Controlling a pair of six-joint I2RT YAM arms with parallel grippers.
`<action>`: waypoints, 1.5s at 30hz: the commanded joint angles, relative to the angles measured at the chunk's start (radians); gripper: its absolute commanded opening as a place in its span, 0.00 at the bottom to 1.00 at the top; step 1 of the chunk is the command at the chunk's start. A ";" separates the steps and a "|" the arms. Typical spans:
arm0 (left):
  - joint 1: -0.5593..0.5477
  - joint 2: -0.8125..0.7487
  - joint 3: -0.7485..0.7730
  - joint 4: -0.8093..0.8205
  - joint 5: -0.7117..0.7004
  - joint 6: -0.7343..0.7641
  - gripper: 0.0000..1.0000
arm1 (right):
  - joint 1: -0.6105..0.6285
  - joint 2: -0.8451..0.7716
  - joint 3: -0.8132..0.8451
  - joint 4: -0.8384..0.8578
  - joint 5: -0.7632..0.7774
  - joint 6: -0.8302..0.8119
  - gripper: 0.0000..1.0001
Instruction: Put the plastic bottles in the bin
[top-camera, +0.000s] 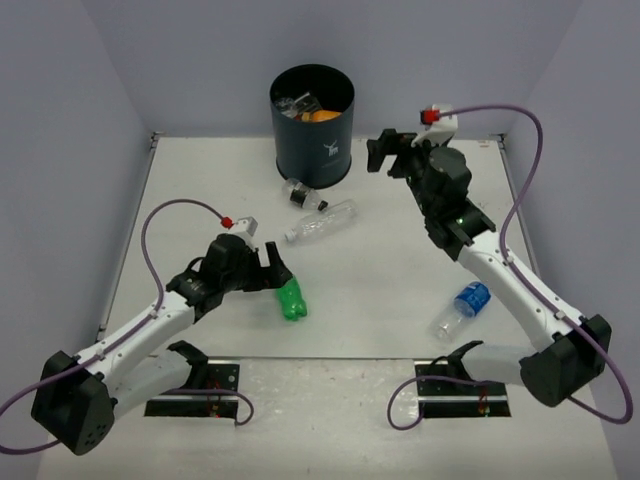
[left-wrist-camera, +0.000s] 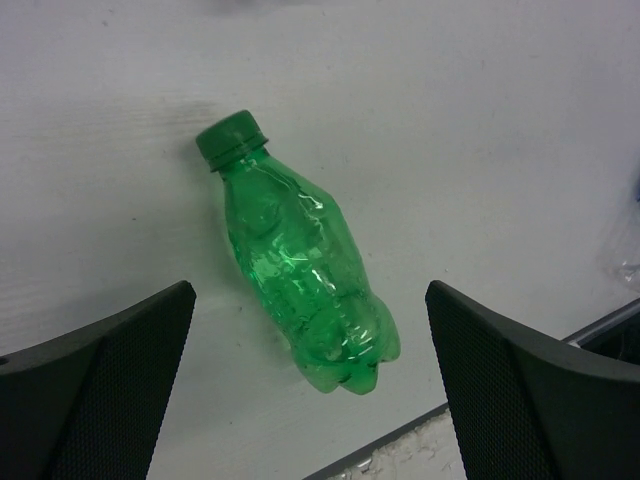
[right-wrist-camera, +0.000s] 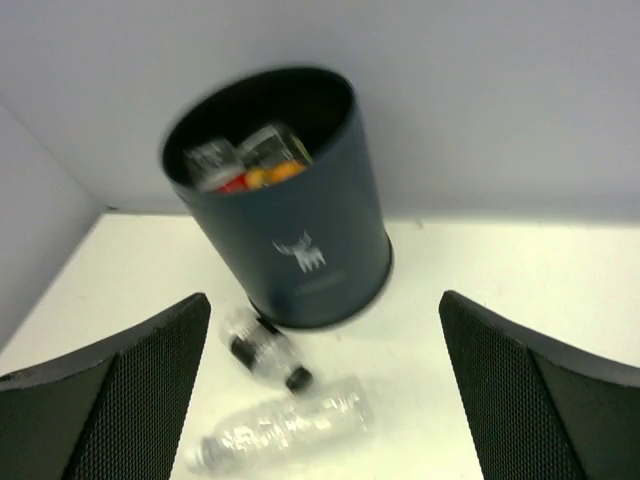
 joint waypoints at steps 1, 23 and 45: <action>-0.078 0.065 -0.001 0.062 -0.050 -0.066 1.00 | -0.002 -0.161 -0.248 -0.117 0.141 0.161 0.99; -0.162 0.349 0.031 0.109 -0.146 -0.165 0.63 | -0.007 -0.367 -0.477 -0.272 0.267 0.234 0.99; -0.059 0.404 0.817 0.164 -0.446 0.324 0.28 | -0.100 -0.346 -0.494 -0.341 0.204 0.325 0.99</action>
